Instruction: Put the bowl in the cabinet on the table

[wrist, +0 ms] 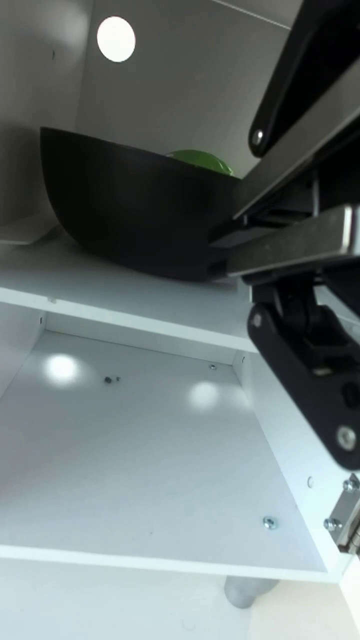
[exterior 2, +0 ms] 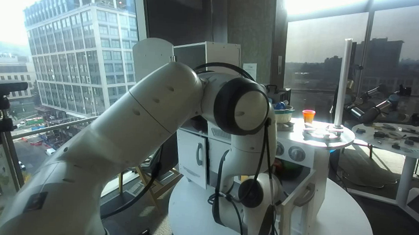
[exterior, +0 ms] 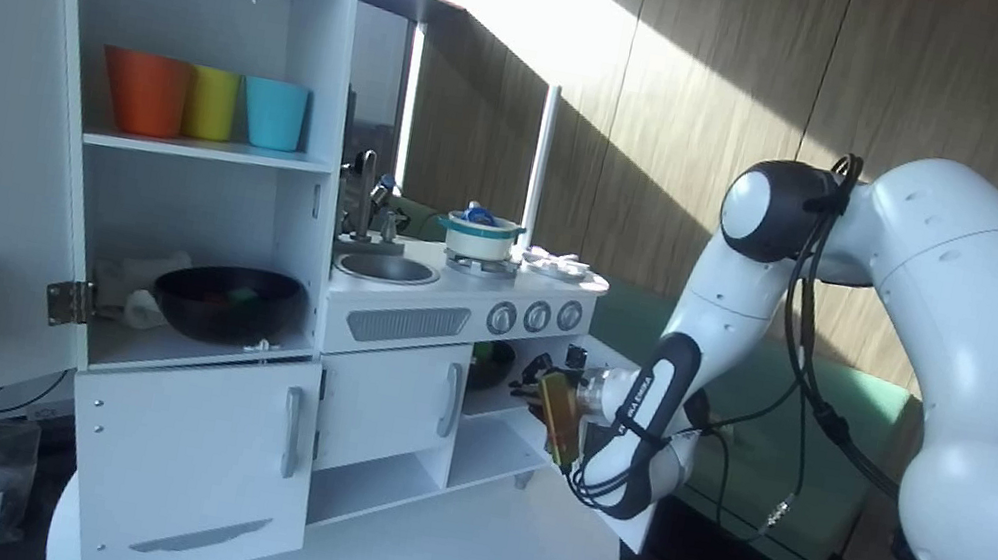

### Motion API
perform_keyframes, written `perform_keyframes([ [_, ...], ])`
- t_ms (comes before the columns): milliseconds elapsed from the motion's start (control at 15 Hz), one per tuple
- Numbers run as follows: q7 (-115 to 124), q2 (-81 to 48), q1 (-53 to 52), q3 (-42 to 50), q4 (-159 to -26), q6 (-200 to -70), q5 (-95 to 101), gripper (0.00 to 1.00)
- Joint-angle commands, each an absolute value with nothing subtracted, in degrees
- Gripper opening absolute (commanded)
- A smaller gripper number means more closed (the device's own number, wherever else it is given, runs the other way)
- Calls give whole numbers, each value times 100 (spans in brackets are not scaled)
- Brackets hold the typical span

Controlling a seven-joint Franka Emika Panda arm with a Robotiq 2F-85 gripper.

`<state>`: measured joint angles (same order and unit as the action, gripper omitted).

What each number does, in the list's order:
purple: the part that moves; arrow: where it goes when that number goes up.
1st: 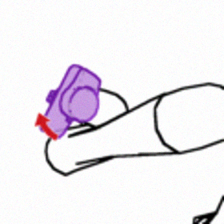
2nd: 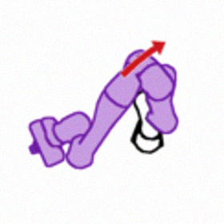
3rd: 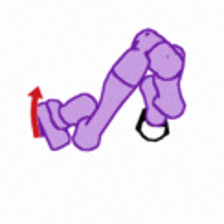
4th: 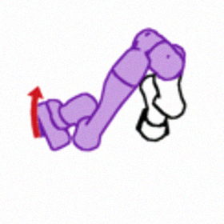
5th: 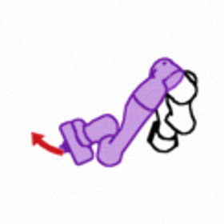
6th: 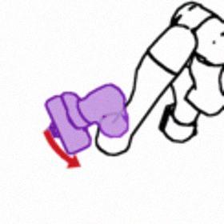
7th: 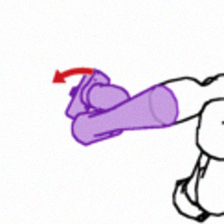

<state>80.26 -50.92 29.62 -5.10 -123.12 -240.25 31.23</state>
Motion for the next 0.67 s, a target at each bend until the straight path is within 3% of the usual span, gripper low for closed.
perform_keyframes([
  [0, 7941, -4871, 2842, -471, -12540, -24315, 2903, 15],
  [67, 7931, -4825, 2812, -469, -12576, -24315, 2853, 16],
  [133, 7912, -4793, 2780, -476, -12588, -24301, 2803, 38],
  [333, 7882, -4688, 2662, -498, -12577, -24191, 2690, 53],
  [600, 7862, -4613, 2522, -501, -12564, -24165, 2530, 84],
])
